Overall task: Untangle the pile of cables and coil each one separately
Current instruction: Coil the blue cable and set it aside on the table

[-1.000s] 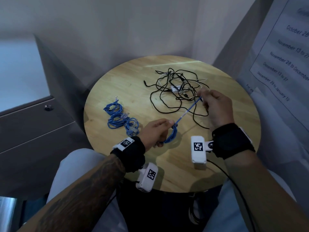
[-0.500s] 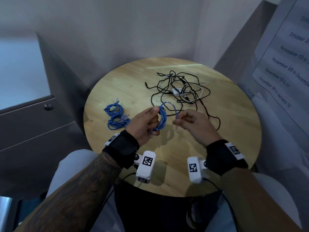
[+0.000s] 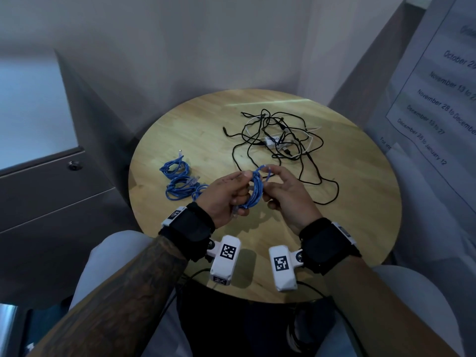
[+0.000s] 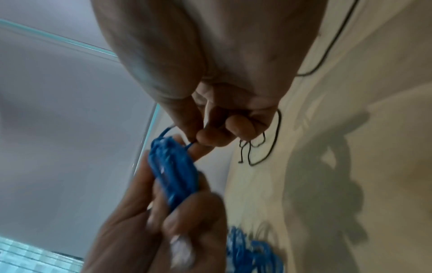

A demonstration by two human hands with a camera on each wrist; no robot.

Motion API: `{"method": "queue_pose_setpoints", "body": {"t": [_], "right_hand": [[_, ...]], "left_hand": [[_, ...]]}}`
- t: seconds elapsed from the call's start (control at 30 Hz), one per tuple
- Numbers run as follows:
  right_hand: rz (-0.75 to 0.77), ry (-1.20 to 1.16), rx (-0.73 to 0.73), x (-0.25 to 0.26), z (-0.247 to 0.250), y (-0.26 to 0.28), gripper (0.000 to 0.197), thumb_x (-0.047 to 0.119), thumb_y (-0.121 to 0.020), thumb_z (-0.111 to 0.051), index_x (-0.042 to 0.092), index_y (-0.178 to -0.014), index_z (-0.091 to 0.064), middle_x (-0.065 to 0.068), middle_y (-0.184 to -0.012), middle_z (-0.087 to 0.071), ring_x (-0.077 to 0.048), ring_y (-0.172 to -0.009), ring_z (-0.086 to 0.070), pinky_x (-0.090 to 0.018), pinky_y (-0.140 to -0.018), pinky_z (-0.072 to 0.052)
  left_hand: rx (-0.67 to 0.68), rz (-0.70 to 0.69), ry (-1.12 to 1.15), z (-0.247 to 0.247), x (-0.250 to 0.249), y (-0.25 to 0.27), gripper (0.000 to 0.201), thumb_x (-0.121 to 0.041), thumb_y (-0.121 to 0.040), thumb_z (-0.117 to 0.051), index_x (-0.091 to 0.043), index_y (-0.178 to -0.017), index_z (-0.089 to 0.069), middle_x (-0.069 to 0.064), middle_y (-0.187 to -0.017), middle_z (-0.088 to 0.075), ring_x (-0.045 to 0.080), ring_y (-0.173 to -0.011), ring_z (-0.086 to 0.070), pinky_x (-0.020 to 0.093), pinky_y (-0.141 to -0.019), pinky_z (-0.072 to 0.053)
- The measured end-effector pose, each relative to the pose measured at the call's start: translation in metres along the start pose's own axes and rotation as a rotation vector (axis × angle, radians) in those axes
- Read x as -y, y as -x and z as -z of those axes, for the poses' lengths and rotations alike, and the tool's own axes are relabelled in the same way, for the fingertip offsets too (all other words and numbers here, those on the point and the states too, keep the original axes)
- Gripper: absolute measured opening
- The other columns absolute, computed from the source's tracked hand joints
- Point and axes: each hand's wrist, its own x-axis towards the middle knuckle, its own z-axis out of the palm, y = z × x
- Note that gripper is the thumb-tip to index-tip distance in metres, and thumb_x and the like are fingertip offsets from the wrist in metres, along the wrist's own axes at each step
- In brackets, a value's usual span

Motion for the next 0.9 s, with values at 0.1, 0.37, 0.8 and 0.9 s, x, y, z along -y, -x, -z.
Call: {"method": "queue_pose_setpoints", "body": {"t": [0.1,0.37,0.8,0.9], "right_hand": [[-0.042,-0.135,0.009,-0.002,-0.011,0.003,0.025,0.019,-0.102,-0.054,0.02,-0.125,-0.062,-0.003,-0.084,-0.062,-0.015,-0.068,-0.049,-0.026,-0.059,-0.036],[0.064,0.024,-0.005,-0.013,-0.025,0.008,0.075,0.039,-0.076,-0.083,0.027,-0.139,-0.044,-0.013,-0.104,-0.072,-0.024,-0.098,-0.072,-0.041,-0.087,-0.058],[0.216,-0.08,-0.165,0.008,-0.007,0.0,0.023,0.016,-0.093,-0.07,0.014,-0.079,-0.052,-0.004,-0.073,-0.054,-0.01,-0.065,-0.05,-0.024,-0.061,-0.044],[0.395,0.166,-0.261,0.009,-0.006,0.004,0.02,0.017,-0.088,-0.076,0.012,-0.076,-0.06,-0.002,-0.069,-0.055,-0.012,-0.064,-0.049,-0.024,-0.06,-0.045]], "left_hand": [[-0.019,-0.033,-0.005,0.0,0.002,-0.001,0.021,-0.027,-0.1,-0.049,-0.015,-0.098,-0.067,-0.004,-0.062,-0.02,0.007,-0.046,-0.023,0.022,-0.048,-0.026],[-0.111,-0.126,-0.102,-0.001,0.011,-0.004,0.024,-0.027,-0.098,-0.056,-0.008,-0.109,-0.066,0.009,-0.075,-0.05,0.014,-0.053,-0.035,0.026,-0.05,-0.035],[-0.074,-0.14,-0.194,-0.012,0.014,-0.001,0.019,-0.008,-0.094,-0.061,-0.006,-0.112,-0.06,-0.006,-0.061,-0.045,0.01,-0.051,-0.036,0.026,-0.05,-0.038],[-0.138,-0.174,-0.241,-0.013,0.016,-0.001,0.018,-0.011,-0.093,-0.064,-0.007,-0.11,-0.063,-0.006,-0.06,-0.048,0.011,-0.05,-0.036,0.026,-0.049,-0.037]]}}
